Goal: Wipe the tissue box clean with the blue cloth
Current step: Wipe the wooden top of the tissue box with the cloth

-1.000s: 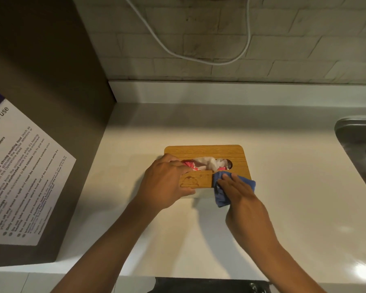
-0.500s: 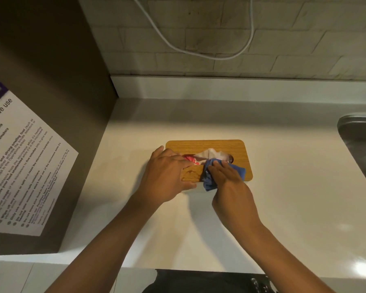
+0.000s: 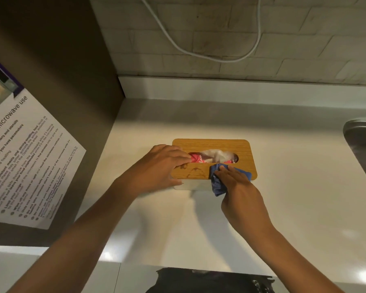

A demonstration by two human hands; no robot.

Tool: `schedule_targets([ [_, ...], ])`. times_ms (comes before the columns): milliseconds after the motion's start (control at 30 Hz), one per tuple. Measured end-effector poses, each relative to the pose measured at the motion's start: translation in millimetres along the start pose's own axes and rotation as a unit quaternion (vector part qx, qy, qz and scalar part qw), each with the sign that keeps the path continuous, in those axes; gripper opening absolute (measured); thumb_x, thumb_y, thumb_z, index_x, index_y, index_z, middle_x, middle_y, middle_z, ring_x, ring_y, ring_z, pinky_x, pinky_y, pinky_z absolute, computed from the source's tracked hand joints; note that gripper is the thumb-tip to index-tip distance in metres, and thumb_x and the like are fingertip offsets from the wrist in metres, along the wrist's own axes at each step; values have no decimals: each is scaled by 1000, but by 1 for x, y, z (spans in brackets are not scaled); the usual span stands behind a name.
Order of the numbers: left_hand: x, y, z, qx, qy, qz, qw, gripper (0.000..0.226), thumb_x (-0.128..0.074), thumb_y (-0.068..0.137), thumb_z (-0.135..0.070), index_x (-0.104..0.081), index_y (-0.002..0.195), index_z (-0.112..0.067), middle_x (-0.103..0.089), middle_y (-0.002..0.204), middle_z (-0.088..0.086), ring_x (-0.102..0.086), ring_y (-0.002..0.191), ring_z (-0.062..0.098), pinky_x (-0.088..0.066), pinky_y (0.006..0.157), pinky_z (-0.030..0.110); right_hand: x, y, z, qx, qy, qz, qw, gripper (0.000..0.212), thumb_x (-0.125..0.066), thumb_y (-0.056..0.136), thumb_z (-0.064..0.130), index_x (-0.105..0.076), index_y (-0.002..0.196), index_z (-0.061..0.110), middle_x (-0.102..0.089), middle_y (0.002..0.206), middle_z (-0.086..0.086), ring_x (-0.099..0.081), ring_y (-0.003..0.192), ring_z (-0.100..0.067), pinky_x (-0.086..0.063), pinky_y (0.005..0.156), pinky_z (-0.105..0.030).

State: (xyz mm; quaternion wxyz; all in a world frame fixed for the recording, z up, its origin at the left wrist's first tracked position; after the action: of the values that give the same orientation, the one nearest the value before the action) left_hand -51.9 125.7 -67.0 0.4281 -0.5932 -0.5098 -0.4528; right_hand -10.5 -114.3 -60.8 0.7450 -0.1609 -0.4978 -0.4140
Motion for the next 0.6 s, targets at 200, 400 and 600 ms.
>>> schedule_targets([
  [200,4,11,2,4,-29,2,1000,74,-82,76,-56,-56,143,-36,-56,146,-14,-41,135,11,-18,100,23,-10,18,16,-6,-17,-37,999,61,-66,46,-26,-71,101,1,-70,102,-17,-64,101,-40,-56,62,-36],
  [400,3,11,4,3,-29,-3,1000,73,-82,75,-58,-57,141,-38,-57,144,-17,-42,134,9,-18,97,24,-9,0,2,29,-23,-21,999,67,-70,47,-26,-70,109,-2,-68,113,-18,-64,108,-38,-52,82,-44],
  [600,3,12,2,7,-28,-13,999,71,-82,74,-57,-60,138,-37,-59,142,-16,-46,131,12,-25,100,29,-15,12,20,20,-24,-22,999,63,-65,47,-27,-71,105,-3,-69,108,-20,-64,105,-40,-54,81,-42],
])
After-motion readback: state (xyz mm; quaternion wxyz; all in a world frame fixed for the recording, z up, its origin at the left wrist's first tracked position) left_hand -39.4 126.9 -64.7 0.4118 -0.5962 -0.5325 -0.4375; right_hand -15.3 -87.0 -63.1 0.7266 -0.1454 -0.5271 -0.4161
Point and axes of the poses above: each hand's wrist, its own y-axis towards the middle knuckle, its own x-axis out of the back of the hand, z = x × y, the point moved 1 cm from there along y, towards the middle knuckle
